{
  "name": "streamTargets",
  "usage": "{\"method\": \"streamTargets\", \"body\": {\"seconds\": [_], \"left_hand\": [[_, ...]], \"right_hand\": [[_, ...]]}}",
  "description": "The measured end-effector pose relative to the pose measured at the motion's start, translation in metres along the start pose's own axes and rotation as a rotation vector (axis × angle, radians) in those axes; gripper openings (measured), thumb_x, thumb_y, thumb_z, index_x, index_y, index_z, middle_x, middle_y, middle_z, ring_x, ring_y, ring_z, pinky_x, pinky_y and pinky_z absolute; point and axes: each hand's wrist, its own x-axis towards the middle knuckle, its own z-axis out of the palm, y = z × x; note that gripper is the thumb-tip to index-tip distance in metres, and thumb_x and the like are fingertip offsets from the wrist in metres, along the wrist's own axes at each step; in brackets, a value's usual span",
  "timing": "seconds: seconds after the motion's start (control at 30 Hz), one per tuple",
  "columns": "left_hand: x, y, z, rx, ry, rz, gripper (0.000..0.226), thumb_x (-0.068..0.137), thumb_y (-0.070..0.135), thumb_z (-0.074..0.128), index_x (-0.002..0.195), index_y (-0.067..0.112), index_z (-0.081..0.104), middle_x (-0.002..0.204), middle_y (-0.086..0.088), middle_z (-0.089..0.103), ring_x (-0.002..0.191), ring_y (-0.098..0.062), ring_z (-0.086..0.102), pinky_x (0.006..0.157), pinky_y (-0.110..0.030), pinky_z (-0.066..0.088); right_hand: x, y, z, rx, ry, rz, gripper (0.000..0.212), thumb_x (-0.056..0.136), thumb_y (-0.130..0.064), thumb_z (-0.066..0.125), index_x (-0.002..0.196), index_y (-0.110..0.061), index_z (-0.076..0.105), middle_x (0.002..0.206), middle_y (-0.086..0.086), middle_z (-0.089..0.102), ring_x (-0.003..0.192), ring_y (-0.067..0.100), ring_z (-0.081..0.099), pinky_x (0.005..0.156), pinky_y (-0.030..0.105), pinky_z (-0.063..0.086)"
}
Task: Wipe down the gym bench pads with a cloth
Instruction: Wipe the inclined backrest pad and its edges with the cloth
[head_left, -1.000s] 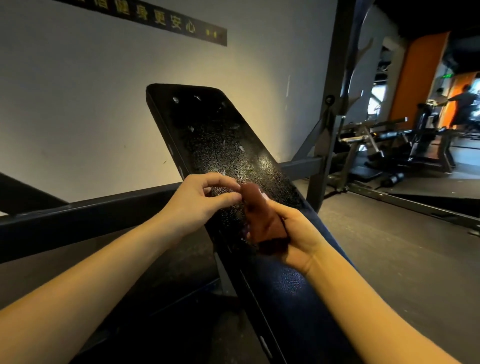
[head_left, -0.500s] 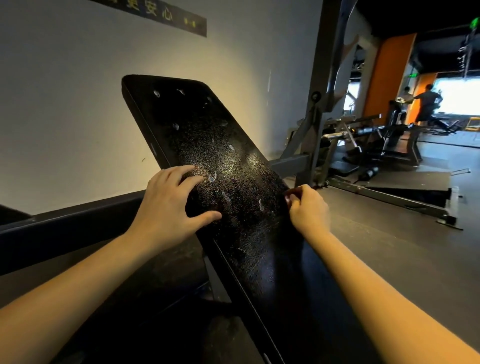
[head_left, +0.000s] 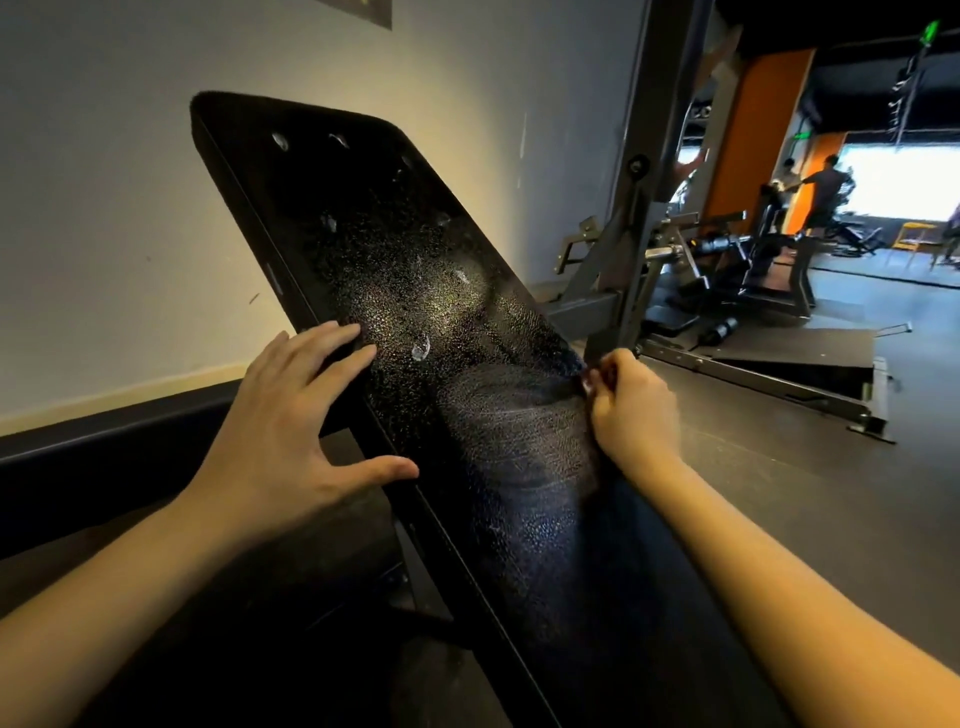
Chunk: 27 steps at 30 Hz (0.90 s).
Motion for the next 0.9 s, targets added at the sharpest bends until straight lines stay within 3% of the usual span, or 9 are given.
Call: {"method": "streamTargets", "body": {"seconds": [0.1, 0.27, 0.33, 0.43, 0.53, 0.67, 0.77, 0.83, 0.9], "left_hand": [[-0.001, -0.004, -0.001, 0.01, 0.0, 0.034, 0.113, 0.071, 0.095, 0.049, 0.153, 0.017, 0.044, 0.162, 0.002, 0.035, 0.153, -0.016, 0.024, 0.127, -0.053, 0.014], [0.005, -0.011, -0.009, 0.086, -0.022, -0.011, 0.13, 0.067, 0.099, 0.045, 0.16, 0.01, 0.028, 0.168, -0.002, 0.022, 0.157, -0.013, 0.01, 0.128, -0.033, -0.001], [0.007, -0.012, -0.01, 0.098, -0.048, -0.023, 0.135, 0.063, 0.103, 0.042, 0.16, 0.011, 0.025, 0.169, 0.0, 0.018, 0.157, -0.011, 0.007, 0.127, -0.028, -0.005], [0.006, -0.011, -0.01, 0.082, -0.058, -0.046, 0.138, 0.06, 0.106, 0.039, 0.162, 0.015, 0.021, 0.17, 0.005, 0.012, 0.157, -0.008, 0.003, 0.128, -0.032, 0.0], [0.004, -0.01, -0.01, 0.07, -0.063, -0.062, 0.137, 0.06, 0.106, 0.036, 0.162, 0.016, 0.018, 0.17, 0.006, 0.01, 0.157, -0.008, 0.003, 0.128, -0.039, 0.007], [0.007, -0.012, -0.016, 0.118, -0.074, -0.046, 0.133, 0.063, 0.105, 0.037, 0.161, 0.016, 0.024, 0.169, 0.003, 0.017, 0.157, -0.011, 0.011, 0.128, -0.042, 0.011], [0.017, -0.02, -0.025, 0.139, -0.055, -0.049, 0.133, 0.062, 0.104, 0.04, 0.161, 0.015, 0.026, 0.169, 0.002, 0.018, 0.156, -0.01, 0.01, 0.127, -0.039, 0.007], [0.025, -0.024, -0.026, 0.144, -0.08, -0.056, 0.138, 0.058, 0.106, 0.04, 0.162, 0.016, 0.023, 0.17, 0.005, 0.014, 0.156, -0.008, 0.005, 0.127, -0.036, 0.004], [0.029, -0.025, -0.023, 0.133, -0.099, -0.07, 0.14, 0.055, 0.108, 0.039, 0.162, 0.019, 0.019, 0.17, 0.008, 0.01, 0.156, -0.006, 0.003, 0.127, -0.035, 0.003]], "right_hand": [[-0.003, -0.072, 0.024, 0.133, -0.017, -0.147, 0.009, 0.098, -0.022, 0.058, 0.102, -0.014, 0.061, 0.103, 0.01, 0.071, 0.091, 0.032, 0.065, 0.072, 0.036, 0.045], [-0.08, -0.112, 0.007, 0.207, -0.2, -0.775, 0.027, 0.092, -0.029, 0.054, 0.111, -0.012, 0.062, 0.103, 0.006, 0.065, 0.087, 0.031, 0.065, 0.065, 0.04, 0.053], [-0.056, -0.072, 0.004, 0.11, -0.127, -0.712, 0.024, 0.094, -0.031, 0.055, 0.109, -0.013, 0.063, 0.102, 0.004, 0.065, 0.088, 0.031, 0.065, 0.068, 0.042, 0.055], [0.014, -0.033, 0.012, -0.036, -0.043, -0.312, 0.015, 0.097, -0.027, 0.058, 0.102, -0.013, 0.059, 0.102, 0.011, 0.067, 0.093, 0.039, 0.065, 0.075, 0.048, 0.053], [0.059, -0.073, 0.035, -0.007, 0.014, -0.163, 0.017, 0.1, -0.028, 0.056, 0.103, -0.012, 0.059, 0.102, 0.011, 0.068, 0.093, 0.036, 0.066, 0.073, 0.041, 0.05], [0.014, -0.152, 0.044, 0.164, -0.085, -0.43, 0.009, 0.098, -0.021, 0.057, 0.103, -0.015, 0.06, 0.099, 0.004, 0.067, 0.086, 0.027, 0.065, 0.077, 0.043, 0.056], [-0.057, -0.119, 0.016, 0.218, -0.189, -0.795, 0.021, 0.095, -0.026, 0.056, 0.108, -0.011, 0.062, 0.099, 0.006, 0.064, 0.083, 0.03, 0.063, 0.069, 0.04, 0.053], [-0.046, -0.071, 0.008, 0.144, -0.176, -0.779, 0.02, 0.093, -0.025, 0.057, 0.107, -0.013, 0.064, 0.098, 0.005, 0.065, 0.085, 0.028, 0.064, 0.07, 0.039, 0.054], [0.009, -0.04, 0.012, -0.007, -0.1, -0.513, 0.013, 0.091, -0.018, 0.061, 0.104, -0.014, 0.063, 0.101, 0.009, 0.067, 0.091, 0.034, 0.066, 0.077, 0.047, 0.055]]}}
